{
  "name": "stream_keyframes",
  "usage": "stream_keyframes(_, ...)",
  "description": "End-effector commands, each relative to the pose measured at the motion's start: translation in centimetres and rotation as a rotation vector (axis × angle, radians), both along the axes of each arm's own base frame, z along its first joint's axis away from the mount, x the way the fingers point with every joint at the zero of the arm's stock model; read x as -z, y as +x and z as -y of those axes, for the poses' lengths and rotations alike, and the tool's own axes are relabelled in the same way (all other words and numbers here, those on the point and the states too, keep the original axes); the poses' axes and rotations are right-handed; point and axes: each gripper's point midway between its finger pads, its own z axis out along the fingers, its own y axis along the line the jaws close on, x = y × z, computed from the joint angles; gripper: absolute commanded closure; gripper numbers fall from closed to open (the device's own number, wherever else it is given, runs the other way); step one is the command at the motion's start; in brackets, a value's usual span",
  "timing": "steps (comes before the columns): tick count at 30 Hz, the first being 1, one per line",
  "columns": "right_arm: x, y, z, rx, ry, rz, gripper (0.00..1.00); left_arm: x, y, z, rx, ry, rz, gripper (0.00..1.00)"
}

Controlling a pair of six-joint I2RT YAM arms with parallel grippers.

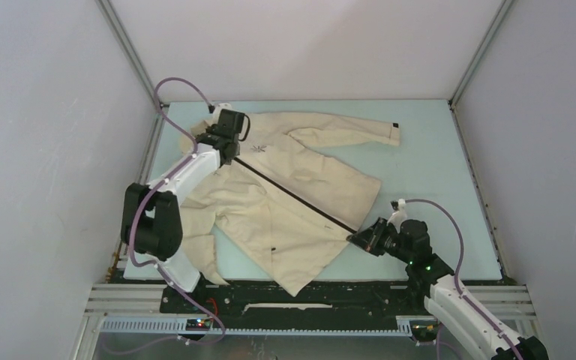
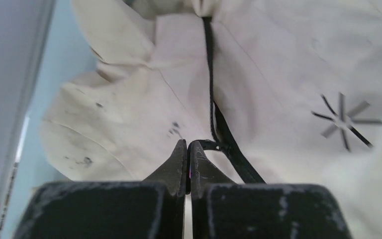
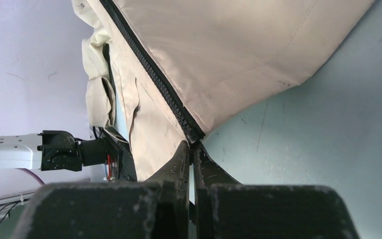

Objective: Zip up the jacket

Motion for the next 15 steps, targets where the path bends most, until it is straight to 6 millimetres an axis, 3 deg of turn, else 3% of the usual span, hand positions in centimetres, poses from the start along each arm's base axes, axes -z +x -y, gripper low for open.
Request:
stream_keyframes(1,-0.5,0.6,0.4,0.016,-0.041,0.03,1.0,-5.7,4.0,-7.1,-0.202,0.214,0.158,1.0)
stream_keyframes(9,-0.5,0.8,0.9,0.028,-0.079,0.033,1.0,-6.9,7.7,-14.6,-0.315,0.269,0.173,1.0)
stream_keyframes(15,-0.6,1.7,2.1,0.124,-0.1,0.042,1.0,-9.6,10.9,-17.0,-0.327,0.313,0.231,1.0)
